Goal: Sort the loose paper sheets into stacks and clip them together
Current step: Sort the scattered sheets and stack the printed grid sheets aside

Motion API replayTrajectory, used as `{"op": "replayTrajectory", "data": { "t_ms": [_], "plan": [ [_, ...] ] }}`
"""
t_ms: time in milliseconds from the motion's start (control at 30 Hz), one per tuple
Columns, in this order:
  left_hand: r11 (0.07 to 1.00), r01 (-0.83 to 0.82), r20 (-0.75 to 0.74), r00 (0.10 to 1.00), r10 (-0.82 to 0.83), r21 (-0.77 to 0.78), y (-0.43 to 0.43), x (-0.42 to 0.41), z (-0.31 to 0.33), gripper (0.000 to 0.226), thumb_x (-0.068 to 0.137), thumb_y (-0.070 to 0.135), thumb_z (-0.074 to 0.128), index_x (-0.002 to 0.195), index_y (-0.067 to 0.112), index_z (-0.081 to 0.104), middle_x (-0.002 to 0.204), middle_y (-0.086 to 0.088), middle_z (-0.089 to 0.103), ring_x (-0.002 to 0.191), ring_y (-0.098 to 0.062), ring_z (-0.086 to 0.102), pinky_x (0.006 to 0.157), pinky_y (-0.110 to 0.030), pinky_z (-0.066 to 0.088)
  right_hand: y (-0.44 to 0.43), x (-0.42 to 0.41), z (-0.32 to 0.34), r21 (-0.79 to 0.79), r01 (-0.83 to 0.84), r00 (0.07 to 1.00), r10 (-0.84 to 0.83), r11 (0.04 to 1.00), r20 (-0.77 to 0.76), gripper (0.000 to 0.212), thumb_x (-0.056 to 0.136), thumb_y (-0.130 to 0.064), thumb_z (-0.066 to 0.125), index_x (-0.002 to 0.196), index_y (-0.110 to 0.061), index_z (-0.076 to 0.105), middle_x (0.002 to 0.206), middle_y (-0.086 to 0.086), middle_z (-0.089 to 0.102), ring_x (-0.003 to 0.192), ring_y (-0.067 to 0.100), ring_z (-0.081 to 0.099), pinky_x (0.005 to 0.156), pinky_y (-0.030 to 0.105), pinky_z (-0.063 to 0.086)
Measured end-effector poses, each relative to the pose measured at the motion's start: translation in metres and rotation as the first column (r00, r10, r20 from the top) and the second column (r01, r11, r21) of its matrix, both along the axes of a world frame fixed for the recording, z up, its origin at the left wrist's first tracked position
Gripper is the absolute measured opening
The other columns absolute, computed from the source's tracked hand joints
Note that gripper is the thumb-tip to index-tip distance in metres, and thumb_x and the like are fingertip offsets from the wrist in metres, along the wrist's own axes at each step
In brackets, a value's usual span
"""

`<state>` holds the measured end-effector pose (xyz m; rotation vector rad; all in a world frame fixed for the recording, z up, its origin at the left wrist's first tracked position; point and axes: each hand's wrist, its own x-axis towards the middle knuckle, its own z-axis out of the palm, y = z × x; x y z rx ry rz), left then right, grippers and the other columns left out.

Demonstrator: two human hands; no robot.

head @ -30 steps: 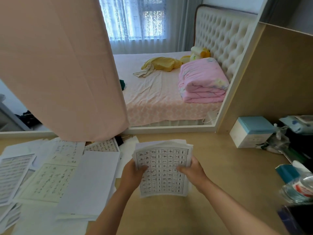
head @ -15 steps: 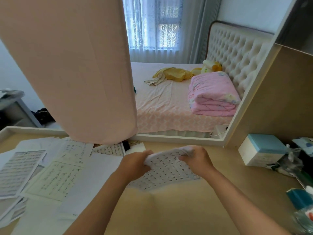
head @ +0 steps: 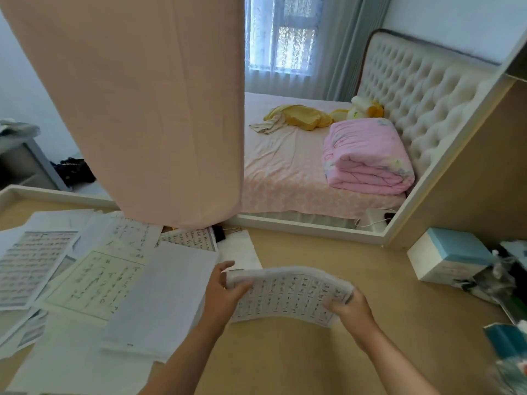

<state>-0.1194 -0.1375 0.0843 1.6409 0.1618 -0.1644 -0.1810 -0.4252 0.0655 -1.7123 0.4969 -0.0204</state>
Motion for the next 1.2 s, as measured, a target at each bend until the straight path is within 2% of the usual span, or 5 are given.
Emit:
{"op": "replayTrajectory", "data": {
  "t_ms": [167,567,700,900,1200],
  "plan": [
    [0.996,-0.078,0.050,0.996,0.076,0.032,-0.008,0.001,-0.019,0.057,0.071,0.065,0.063,0.121,0.040,0.052,0.112,0.016,0.063,0.095,-0.009,0.062,0.075,-0.030,0.051,0.007,-0.005,-0.014,-0.017,0.095,0.995,-0.096,0.995,-0.034,0.042,0.079,0.011,0.071,0.108,-0.016,0.059,0.099,0.006,0.066,0.089,0.021,0.062,0.071,0.030,0.052],
    [0.965,-0.051,0.159,0.987,0.010,0.257,-0.004,0.023,-0.014,0.010,0.095,0.026,0.060,0.096,0.036,0.060,0.087,0.008,0.071,0.078,-0.004,0.064,0.064,-0.024,0.048,0.017,0.000,-0.021,-0.137,0.189,0.980,-0.195,0.972,-0.032,0.031,0.085,0.011,0.061,0.093,-0.019,0.063,0.095,0.002,0.072,0.092,0.021,0.067,0.070,0.026,0.052],
    [0.627,0.019,0.276,0.887,-0.370,0.779,0.008,0.037,0.000,0.009,0.091,0.045,0.059,0.090,0.039,0.066,0.078,0.019,0.070,0.062,0.005,0.058,0.054,-0.015,0.043,0.015,0.007,-0.016,-0.166,0.170,0.984,-0.177,0.971,-0.029,0.020,0.092,0.000,0.062,0.096,-0.019,0.061,0.096,-0.001,0.071,0.093,0.020,0.067,0.068,0.022,0.049],
    [0.271,0.141,0.129,0.618,-0.776,0.952,-0.044,0.040,0.023,0.031,0.091,0.049,0.051,0.116,0.033,0.060,0.097,0.014,0.067,0.085,-0.009,0.062,0.064,-0.025,0.044,0.019,0.027,0.002,-0.198,0.028,1.000,-0.030,0.980,-0.006,0.022,0.095,-0.002,0.053,0.095,-0.022,0.062,0.096,0.001,0.071,0.096,0.022,0.067,0.083,0.037,0.053],
    [0.482,0.239,0.083,0.827,-0.556,0.843,-0.020,0.057,0.042,0.012,0.099,0.021,0.051,0.110,0.026,0.053,0.087,0.007,0.062,0.074,-0.014,0.058,0.060,-0.024,0.040,-0.004,0.052,0.007,-0.027,-0.089,0.996,0.090,0.996,0.011,0.030,0.084,-0.026,0.075,0.109,-0.031,0.059,0.098,-0.002,0.071,0.090,0.018,0.071,0.081,0.041,0.059]
  ]
}}
